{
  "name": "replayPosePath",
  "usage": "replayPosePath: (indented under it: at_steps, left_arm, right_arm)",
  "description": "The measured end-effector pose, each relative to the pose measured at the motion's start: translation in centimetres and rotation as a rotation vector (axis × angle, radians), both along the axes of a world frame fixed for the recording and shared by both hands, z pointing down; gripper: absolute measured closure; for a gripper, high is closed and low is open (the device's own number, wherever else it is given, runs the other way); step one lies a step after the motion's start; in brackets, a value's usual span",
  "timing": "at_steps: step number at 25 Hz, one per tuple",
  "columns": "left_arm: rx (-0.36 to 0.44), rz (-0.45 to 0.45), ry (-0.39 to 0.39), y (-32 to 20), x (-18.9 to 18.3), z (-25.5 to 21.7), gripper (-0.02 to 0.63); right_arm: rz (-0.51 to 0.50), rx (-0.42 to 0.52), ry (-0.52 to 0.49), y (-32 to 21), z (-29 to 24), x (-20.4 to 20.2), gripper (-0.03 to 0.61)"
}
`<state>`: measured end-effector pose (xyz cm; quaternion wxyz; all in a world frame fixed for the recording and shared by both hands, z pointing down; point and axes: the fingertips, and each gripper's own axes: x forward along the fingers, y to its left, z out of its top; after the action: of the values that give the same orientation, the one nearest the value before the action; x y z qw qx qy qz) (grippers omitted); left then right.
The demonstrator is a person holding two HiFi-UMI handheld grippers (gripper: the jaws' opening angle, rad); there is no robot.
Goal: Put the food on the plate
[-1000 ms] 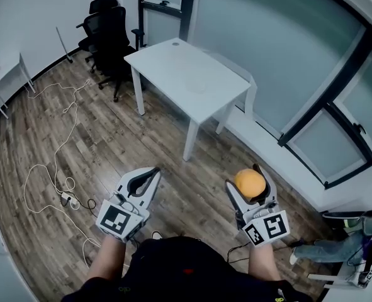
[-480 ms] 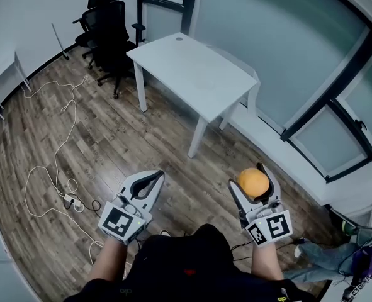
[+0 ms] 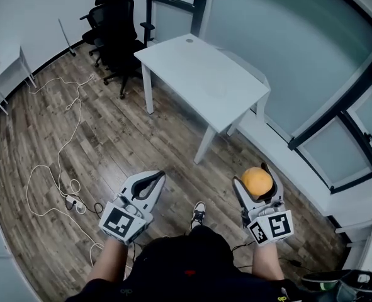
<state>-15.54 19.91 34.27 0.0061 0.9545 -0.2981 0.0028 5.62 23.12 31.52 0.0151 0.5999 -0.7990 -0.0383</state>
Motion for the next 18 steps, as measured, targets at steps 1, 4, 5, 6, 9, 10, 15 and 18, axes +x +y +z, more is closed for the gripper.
replayPosePath:
  at_steps: [1, 4, 5, 6, 9, 10, 15, 18]
  left_arm:
    - [-0.003, -0.012, 0.005, -1.1, 0.3, -0.1, 0.591]
    - [-0.019, -0.043, 0.036, -4.5, 1.4, -0.7, 0.591]
    - [-0.020, -0.049, 0.038, -5.5, 2.1, -1.0, 0.591]
    - [-0.017, -0.053, 0.036, -6.6, 3.0, -1.2, 0.591]
    - [-0.011, -0.072, 0.029, -9.8, 5.9, -1.6, 0.591]
    - [-0.015, -0.082, 0.022, -10.9, 6.9, -1.7, 0.591]
    - [-0.019, -0.076, 0.019, -15.5, 13.3, -2.0, 0.591]
    - [-0.005, -0.082, 0.005, -18.5, 16.7, -2.5, 0.591]
  right_arm:
    - [-0.005, -0.004, -0.002, -1.3, 0.2, 0.5, 0.196]
    - [-0.024, -0.014, -0.004, -4.9, 0.5, 2.2, 0.196]
    - [-0.030, -0.011, -0.005, -6.1, 0.3, 3.0, 0.196]
    - [-0.037, -0.005, -0.006, -7.3, 0.1, 3.9, 0.196]
    - [-0.059, 0.003, -0.010, -10.9, -0.4, 6.7, 0.196]
    - [-0.064, 0.002, -0.011, -12.1, -0.5, 7.7, 0.196]
    - [-0.075, 0.001, -0.034, -17.2, -0.3, 13.9, 0.196]
    - [-0.081, -0.006, -0.061, -20.2, 0.6, 17.5, 0.196]
